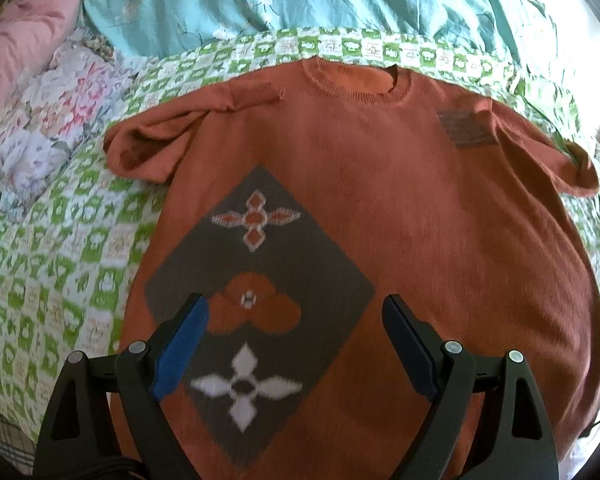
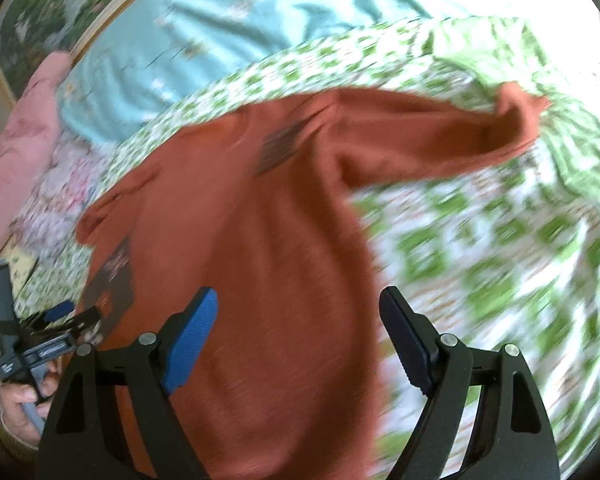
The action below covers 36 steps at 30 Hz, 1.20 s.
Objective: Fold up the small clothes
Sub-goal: 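Grasp the sweater sleeve cuff with the right gripper and lift it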
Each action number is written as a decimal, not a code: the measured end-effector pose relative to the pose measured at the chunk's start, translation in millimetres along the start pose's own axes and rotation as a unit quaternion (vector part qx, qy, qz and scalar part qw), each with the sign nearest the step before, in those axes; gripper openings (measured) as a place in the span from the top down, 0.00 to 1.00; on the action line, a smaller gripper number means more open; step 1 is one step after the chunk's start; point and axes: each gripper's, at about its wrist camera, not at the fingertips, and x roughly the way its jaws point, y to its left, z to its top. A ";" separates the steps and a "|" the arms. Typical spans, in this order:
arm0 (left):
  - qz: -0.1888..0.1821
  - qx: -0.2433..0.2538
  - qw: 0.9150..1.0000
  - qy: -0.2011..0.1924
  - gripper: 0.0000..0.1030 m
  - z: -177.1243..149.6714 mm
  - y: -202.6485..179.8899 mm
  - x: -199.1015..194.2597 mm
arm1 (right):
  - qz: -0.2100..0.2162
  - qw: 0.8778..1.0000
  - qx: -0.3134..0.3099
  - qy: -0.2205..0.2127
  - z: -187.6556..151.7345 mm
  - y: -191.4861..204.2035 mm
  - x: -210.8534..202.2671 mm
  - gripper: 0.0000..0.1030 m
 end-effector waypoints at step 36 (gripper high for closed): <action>-0.012 -0.005 0.999 0.032 0.14 58.6 -11.1 67.7 | 0.077 0.985 0.121 -0.098 187.1 -137.5 31.7 0.93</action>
